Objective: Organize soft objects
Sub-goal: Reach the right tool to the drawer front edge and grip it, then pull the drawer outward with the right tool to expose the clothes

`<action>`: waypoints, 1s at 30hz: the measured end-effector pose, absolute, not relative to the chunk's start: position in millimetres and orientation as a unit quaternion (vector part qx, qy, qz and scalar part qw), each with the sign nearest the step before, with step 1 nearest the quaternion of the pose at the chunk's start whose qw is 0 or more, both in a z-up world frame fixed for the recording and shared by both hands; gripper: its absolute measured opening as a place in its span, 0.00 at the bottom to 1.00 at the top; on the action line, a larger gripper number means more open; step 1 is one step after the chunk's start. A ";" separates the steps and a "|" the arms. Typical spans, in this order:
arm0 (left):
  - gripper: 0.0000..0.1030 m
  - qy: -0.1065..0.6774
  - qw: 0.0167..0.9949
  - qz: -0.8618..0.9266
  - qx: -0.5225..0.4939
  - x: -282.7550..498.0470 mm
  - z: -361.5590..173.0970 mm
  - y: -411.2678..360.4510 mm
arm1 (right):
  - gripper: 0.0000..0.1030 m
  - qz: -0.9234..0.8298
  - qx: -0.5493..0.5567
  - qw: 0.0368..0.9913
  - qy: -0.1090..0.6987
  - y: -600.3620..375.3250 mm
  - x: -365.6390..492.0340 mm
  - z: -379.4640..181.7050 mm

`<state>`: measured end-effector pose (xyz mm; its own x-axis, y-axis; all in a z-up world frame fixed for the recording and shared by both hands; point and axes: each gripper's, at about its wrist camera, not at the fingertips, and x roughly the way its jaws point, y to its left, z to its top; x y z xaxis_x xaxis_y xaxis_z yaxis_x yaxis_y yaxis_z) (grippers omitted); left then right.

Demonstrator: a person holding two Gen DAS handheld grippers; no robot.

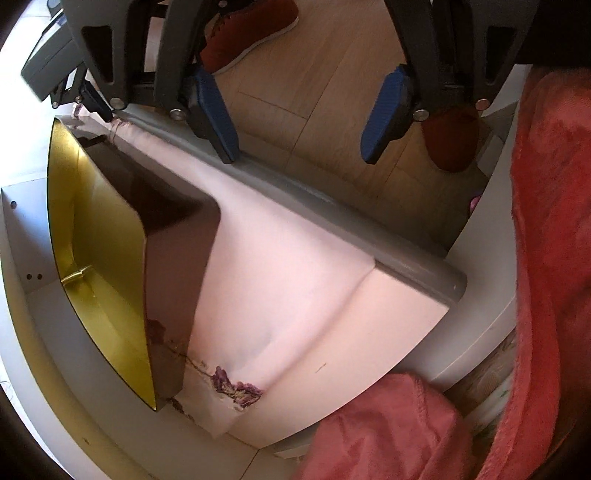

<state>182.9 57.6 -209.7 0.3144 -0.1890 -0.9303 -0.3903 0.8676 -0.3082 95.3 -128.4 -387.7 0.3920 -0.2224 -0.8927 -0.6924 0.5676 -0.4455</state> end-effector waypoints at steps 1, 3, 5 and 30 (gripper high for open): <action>0.68 0.581 0.773 0.064 -0.247 183.9 -209.7 57.2 | 1.00 0.166 -0.446 0.708 0.521 -127.4 93.2 -389.6; 0.71 0.580 0.772 0.063 -0.251 183.8 -209.5 56.5 | 1.00 0.167 -0.462 0.701 0.517 -125.4 90.0 -392.6; 0.78 0.583 0.768 0.065 -0.258 183.4 -212.5 59.2 | 1.00 0.172 -0.477 0.692 0.513 -124.8 87.6 -394.5; 0.85 0.581 0.765 0.069 -0.270 189.2 -225.1 65.9 | 1.00 0.189 -0.523 0.661 0.504 -130.7 86.6 -407.7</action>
<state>189.2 65.9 -225.1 0.3151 -0.2079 -0.9260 -0.4195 0.8447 -0.3324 86.6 -130.7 -407.7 0.4203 -0.2777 -0.8639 -0.7766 0.3823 -0.5007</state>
